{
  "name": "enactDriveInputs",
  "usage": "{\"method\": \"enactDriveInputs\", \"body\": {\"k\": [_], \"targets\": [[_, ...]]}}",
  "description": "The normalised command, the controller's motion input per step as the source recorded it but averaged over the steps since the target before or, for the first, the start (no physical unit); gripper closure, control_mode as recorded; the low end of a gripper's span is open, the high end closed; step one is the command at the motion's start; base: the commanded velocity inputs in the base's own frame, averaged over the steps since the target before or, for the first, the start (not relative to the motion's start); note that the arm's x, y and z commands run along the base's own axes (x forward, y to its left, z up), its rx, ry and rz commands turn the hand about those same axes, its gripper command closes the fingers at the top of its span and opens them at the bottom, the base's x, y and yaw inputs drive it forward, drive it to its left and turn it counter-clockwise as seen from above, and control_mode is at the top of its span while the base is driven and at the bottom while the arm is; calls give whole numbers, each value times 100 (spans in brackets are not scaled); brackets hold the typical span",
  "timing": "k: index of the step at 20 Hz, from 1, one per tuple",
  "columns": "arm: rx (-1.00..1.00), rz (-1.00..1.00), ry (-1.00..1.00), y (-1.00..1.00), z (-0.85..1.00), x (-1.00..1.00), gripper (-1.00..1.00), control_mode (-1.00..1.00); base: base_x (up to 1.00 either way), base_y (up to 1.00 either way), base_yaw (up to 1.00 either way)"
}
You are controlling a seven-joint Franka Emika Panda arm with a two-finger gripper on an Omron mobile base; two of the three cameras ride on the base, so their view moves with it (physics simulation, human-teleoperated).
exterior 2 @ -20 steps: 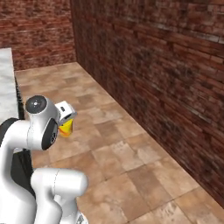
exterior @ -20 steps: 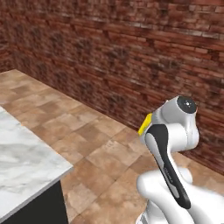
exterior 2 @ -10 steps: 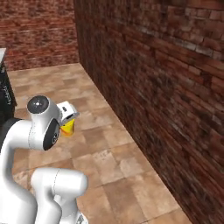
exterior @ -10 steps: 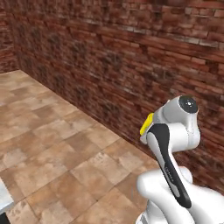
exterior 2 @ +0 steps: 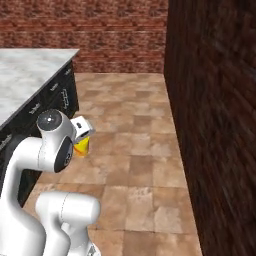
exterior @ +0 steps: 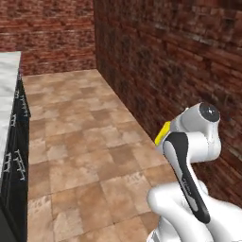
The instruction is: Place the pitcher and cup on the dining counter for serving.
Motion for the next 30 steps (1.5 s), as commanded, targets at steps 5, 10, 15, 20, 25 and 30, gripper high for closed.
{"method": "enactDriveInputs", "body": {"k": [5, 10, 15, 20, 25, 30], "targets": [[0, 0, 0, 0, 0, 0, 100, 100, 89, -59, 67], [0, 0, 0, 0, 0, 0, 100, 100, 100, -75, 52], [0, 0, 0, 0, 0, 0, 100, 100, 100, -84, 40], [0, 0, 0, 0, 0, 0, 100, 100, 100, -79, 36], [0, 0, 0, 0, 0, 0, 100, 100, 100, -74, 33], [0, 0, 0, 0, 0, 0, 100, 100, 100, -73, 32]]}}
